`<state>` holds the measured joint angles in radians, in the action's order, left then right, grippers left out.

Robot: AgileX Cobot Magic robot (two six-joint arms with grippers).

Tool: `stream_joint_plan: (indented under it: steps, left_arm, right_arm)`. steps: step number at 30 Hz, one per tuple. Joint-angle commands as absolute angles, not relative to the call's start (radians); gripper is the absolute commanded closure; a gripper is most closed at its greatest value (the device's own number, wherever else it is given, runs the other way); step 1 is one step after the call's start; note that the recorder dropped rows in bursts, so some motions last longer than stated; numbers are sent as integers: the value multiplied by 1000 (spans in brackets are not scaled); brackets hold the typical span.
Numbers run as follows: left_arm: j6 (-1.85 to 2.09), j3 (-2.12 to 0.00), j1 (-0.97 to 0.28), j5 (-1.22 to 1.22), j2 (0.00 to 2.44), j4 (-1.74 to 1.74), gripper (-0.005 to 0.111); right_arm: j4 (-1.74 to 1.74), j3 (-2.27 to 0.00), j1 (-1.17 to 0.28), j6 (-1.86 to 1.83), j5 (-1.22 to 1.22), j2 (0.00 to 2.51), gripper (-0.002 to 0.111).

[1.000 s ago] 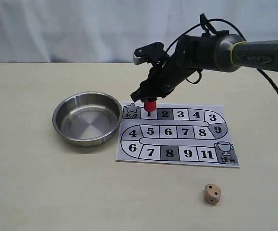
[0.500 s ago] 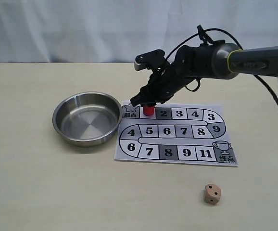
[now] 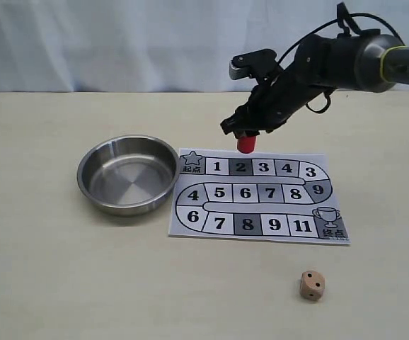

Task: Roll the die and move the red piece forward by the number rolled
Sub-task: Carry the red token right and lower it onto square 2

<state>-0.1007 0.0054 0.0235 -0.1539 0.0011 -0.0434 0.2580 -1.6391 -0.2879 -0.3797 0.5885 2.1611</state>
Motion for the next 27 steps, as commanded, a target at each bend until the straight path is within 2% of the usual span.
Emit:
stream_joint_plan:
  steps: [1, 10, 16, 23, 27]
  left_arm:
    - [-100, 0, 24, -142, 0, -44, 107]
    - [-100, 0, 24, -142, 0, -44, 107]
    - [-100, 0, 24, -144, 0, -44, 107]
    - [-100, 0, 24, -144, 0, -44, 107]
    - [-100, 0, 24, -144, 0, -44, 107]
  right_arm:
    - [254, -1638, -281, -379, 602, 2152, 104]
    - [326, -1541, -281, -382, 477, 2173, 104]
    - [462, -1536, -281, -464, 476, 2205, 104]
    - [455, -1536, -281, -464, 471, 2205, 104]
    - [455, -1536, -281, -469, 461, 2205, 100]
